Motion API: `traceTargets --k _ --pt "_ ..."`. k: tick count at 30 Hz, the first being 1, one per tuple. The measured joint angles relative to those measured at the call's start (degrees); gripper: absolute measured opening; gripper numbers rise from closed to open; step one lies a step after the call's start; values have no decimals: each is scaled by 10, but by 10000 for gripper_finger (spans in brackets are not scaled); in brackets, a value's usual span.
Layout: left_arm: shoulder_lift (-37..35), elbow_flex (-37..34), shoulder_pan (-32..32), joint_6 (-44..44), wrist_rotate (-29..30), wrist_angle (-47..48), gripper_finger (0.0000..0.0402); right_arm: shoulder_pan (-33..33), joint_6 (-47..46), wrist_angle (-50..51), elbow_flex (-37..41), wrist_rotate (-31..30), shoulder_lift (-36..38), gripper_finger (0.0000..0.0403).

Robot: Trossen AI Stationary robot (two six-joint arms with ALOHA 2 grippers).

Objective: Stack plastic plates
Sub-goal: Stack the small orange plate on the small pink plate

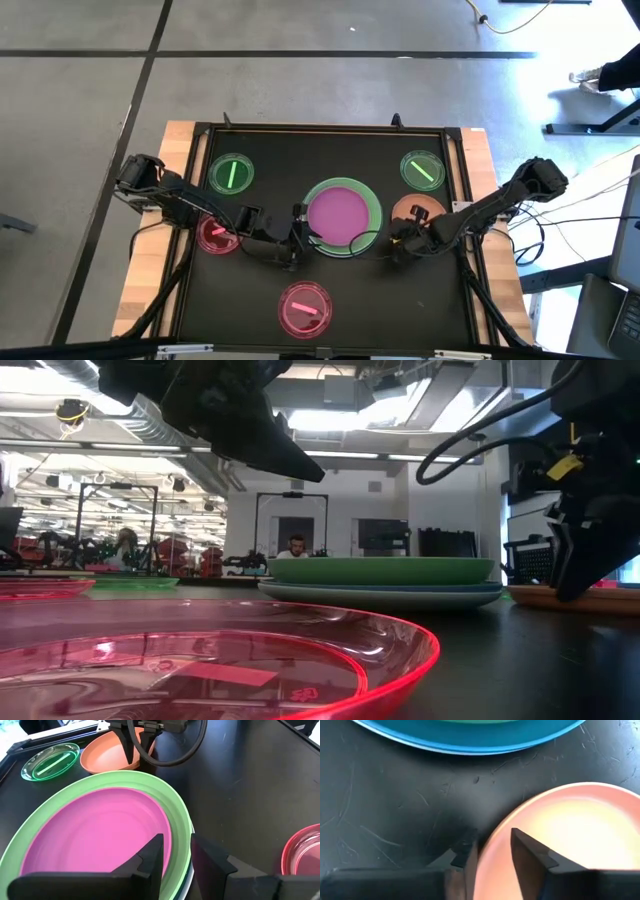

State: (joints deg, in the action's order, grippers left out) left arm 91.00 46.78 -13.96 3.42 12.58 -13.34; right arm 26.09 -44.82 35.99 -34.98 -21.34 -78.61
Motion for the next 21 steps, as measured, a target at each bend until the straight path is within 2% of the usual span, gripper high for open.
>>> traceTargets --k 7,18,21 --pt "0 0 0 0 0 0 92 -2 1 13 0 -5 0 10" --pt "0 0 0 0 0 0 92 -3 15 16 0 -1 0 4" --pt "0 0 0 0 0 0 92 -1 12 57 -9 -4 3 6"
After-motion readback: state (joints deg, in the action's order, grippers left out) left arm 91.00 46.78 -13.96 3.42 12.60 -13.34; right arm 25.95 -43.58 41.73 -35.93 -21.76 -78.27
